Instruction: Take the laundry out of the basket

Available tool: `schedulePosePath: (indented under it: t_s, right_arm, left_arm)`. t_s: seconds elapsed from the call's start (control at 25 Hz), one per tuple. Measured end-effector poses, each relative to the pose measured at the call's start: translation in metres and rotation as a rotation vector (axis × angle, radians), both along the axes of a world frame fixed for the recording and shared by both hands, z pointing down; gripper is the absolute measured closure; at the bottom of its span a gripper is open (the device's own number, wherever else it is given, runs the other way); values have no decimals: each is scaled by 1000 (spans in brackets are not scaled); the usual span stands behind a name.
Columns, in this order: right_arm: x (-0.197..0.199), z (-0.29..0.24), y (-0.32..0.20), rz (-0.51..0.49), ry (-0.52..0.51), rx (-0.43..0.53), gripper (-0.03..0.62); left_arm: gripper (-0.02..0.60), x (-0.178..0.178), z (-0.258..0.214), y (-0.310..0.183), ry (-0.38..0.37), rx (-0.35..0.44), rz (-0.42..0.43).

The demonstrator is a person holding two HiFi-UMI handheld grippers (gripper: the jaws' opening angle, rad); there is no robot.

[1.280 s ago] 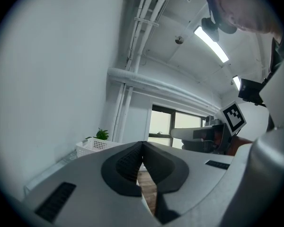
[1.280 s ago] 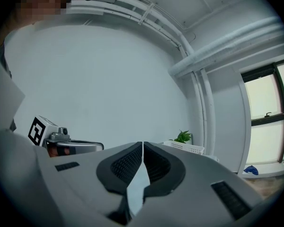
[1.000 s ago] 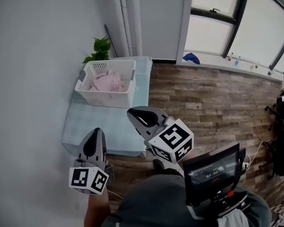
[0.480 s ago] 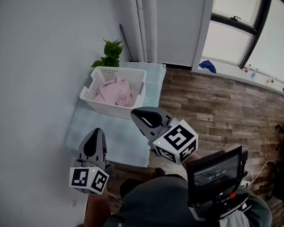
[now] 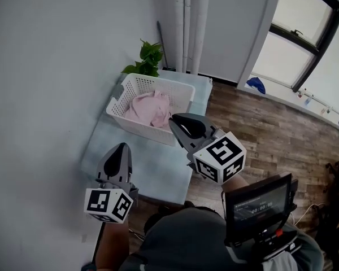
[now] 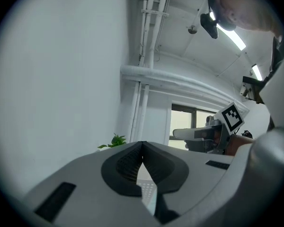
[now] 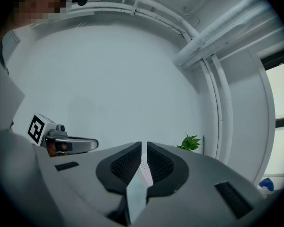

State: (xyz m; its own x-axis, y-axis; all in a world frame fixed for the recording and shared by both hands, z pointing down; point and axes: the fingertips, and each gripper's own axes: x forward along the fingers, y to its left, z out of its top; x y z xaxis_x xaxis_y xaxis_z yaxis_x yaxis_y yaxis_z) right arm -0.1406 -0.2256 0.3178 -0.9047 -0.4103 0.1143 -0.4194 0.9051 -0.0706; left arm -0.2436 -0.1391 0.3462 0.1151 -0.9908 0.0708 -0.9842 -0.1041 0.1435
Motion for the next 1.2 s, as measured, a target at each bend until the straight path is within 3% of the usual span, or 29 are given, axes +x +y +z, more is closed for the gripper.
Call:
schedulePosePath:
  t_s: [0.24, 0.36, 0.6, 0.72, 1.2]
  right_arm:
    - [-36, 12, -19, 8, 70, 20, 560]
    - [-49, 22, -28, -34, 113, 20, 485]
    - [-84, 41, -62, -185, 174, 44, 405]
    - [-103, 57, -84, -274, 233, 61, 334]
    - [-154, 153, -135, -613, 465, 122, 151]
  left_arm:
    - [580, -37, 7, -9, 5, 3, -7]
    - [580, -46, 14, -12, 15, -7, -32]
    - [580, -63, 20, -35, -10, -38, -121]
    - [580, -74, 20, -48, -1, -50, -193]
    - [580, -85, 53, -90, 1, -119, -391]
